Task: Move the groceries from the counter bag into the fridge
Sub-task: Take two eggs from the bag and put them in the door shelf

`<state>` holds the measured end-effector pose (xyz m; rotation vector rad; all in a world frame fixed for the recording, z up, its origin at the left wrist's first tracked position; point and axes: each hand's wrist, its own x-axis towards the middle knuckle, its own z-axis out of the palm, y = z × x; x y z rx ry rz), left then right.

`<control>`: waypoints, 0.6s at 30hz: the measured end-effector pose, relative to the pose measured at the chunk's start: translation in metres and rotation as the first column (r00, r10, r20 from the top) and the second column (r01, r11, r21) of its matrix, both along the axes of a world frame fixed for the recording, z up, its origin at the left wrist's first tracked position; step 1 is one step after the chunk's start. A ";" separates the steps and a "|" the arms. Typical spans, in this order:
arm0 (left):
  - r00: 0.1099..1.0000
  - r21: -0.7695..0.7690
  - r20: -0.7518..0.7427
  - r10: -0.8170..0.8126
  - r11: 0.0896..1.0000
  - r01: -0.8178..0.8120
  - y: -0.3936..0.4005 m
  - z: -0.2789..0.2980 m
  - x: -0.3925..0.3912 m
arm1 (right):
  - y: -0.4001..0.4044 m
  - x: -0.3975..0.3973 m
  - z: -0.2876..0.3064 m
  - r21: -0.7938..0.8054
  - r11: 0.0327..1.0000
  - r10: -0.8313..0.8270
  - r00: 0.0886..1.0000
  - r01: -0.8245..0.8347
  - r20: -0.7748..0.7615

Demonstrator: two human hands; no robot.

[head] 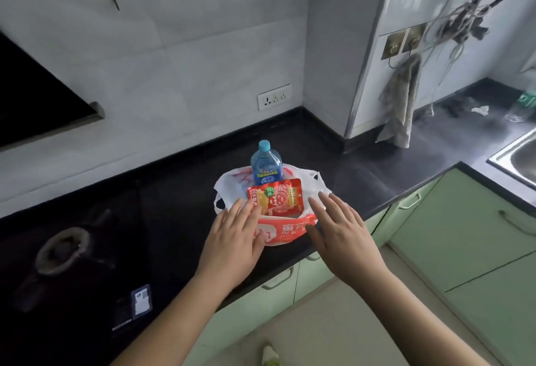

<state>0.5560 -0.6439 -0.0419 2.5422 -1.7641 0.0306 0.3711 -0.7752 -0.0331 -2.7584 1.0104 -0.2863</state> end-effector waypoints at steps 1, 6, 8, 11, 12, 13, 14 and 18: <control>1.000 -0.010 -0.004 0.001 1.000 -0.001 -0.004 -0.005 0.009 | -0.006 0.009 -0.003 -0.002 1.000 0.005 1.000 -0.005 -0.006; 0.997 -0.005 -0.069 0.027 1.000 -0.028 -0.036 -0.021 0.046 | -0.041 0.049 -0.010 -0.010 1.000 0.029 0.997 -0.030 -0.078; 0.996 0.024 -0.074 0.049 0.999 -0.047 -0.048 -0.028 0.059 | -0.052 0.062 -0.011 -0.012 0.999 0.035 0.995 -0.036 -0.091; 0.996 0.072 -0.066 0.053 0.996 -0.048 -0.060 -0.044 0.074 | -0.061 0.075 -0.020 -0.005 0.999 0.037 0.997 -0.037 -0.070; 0.997 0.077 -0.061 0.048 0.996 -0.043 -0.064 -0.047 0.078 | -0.064 0.079 -0.024 -0.002 0.999 0.038 0.997 -0.039 -0.063; 0.997 0.085 -0.062 0.041 0.996 -0.036 -0.067 -0.050 0.080 | -0.067 0.082 -0.028 -0.001 0.999 0.041 0.997 -0.041 -0.062; 0.997 0.091 -0.067 0.035 0.995 -0.029 -0.070 -0.052 0.082 | -0.070 0.084 -0.032 -0.002 0.999 0.045 0.997 -0.045 -0.067; 0.994 0.095 -0.089 0.060 0.994 -0.052 -0.084 -0.061 0.087 | -0.089 0.093 -0.045 0.011 0.996 0.086 0.990 -0.085 -0.112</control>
